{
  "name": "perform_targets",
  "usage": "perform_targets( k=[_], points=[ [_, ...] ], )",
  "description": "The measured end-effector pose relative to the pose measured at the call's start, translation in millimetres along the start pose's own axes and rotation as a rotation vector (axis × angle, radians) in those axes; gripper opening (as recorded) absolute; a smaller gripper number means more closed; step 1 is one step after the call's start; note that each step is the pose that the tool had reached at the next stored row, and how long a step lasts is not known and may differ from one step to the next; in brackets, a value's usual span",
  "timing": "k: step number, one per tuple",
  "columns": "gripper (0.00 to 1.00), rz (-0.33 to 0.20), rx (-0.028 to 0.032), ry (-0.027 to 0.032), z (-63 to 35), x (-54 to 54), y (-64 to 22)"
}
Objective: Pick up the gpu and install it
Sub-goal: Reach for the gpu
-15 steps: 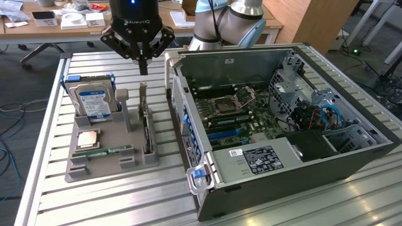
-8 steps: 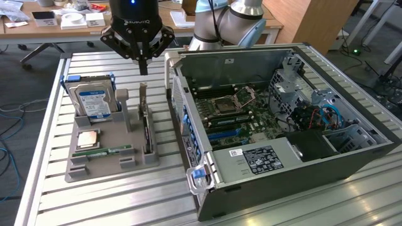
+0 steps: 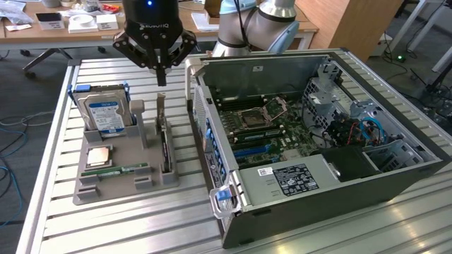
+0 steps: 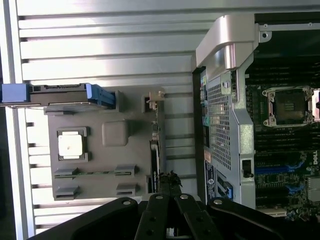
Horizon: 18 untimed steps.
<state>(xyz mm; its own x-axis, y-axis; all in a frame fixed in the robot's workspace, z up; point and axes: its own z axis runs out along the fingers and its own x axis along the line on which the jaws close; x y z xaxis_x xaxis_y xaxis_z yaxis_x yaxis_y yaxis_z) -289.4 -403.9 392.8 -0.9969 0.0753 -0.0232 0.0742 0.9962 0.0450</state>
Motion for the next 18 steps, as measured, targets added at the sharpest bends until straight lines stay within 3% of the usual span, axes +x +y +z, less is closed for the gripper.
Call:
perform_targets(
  k=[6,18],
  points=[
    [0.11,0.0,-0.0001,-0.0001,-0.3,-0.5,-7.9],
    [0.11,0.0,-0.0001,-0.0002,0.9,12.0,-9.7]
  ],
)
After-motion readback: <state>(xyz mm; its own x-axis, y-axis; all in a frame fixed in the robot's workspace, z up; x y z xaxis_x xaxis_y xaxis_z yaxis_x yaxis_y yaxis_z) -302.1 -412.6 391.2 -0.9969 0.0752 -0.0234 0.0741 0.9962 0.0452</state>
